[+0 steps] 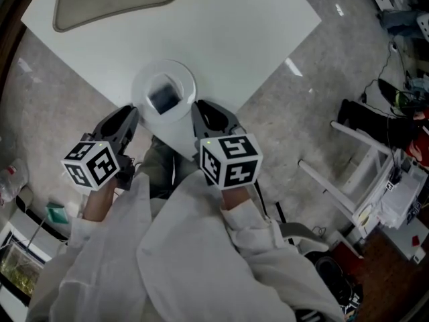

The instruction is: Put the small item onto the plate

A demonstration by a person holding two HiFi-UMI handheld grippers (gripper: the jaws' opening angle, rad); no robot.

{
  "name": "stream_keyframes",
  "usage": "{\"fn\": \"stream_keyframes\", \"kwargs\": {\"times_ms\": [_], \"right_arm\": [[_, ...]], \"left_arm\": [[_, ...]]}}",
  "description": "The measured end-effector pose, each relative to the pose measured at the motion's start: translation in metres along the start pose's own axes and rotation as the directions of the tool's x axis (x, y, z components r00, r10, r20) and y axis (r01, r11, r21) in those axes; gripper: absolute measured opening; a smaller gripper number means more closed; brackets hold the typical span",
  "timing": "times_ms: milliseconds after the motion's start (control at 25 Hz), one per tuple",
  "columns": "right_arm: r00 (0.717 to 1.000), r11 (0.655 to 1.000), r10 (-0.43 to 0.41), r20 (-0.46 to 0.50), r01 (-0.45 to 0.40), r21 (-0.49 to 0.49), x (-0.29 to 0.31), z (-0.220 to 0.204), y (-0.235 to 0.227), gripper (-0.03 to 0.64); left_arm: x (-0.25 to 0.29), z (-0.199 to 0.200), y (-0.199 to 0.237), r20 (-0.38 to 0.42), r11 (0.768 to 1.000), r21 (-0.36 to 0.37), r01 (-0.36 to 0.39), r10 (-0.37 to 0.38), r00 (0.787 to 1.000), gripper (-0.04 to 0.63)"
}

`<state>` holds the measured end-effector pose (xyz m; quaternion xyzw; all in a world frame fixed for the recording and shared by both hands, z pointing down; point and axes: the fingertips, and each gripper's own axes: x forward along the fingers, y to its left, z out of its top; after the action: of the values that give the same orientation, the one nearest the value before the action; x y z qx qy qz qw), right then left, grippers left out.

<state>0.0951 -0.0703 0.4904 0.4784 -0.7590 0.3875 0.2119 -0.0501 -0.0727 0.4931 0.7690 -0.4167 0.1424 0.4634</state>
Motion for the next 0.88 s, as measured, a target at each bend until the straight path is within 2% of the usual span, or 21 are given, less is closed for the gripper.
{"fn": "stream_keyframes", "kwargs": {"times_ms": [280,480,880], "right_arm": [[1.0,1.0,-0.005,-0.008,0.005,0.013,0.003,-0.003,-0.003,0.024],[0.999,0.999,0.017,-0.031,-0.015,0.05,0.009,-0.007,-0.002,0.111],[0.999,0.996,0.013,-0.051,-0.008,0.093,0.019,-0.012,-0.005,0.12]], "left_arm": [[0.004,-0.007,-0.002,-0.022,0.999,-0.043,0.011,-0.012,1.0,0.087],[0.006,-0.009,-0.001,-0.032,0.997,-0.072,0.016,-0.018,0.999,0.097],[0.01,-0.011,0.003,-0.039,0.995,-0.095,0.002,-0.006,0.999,0.098]]}}
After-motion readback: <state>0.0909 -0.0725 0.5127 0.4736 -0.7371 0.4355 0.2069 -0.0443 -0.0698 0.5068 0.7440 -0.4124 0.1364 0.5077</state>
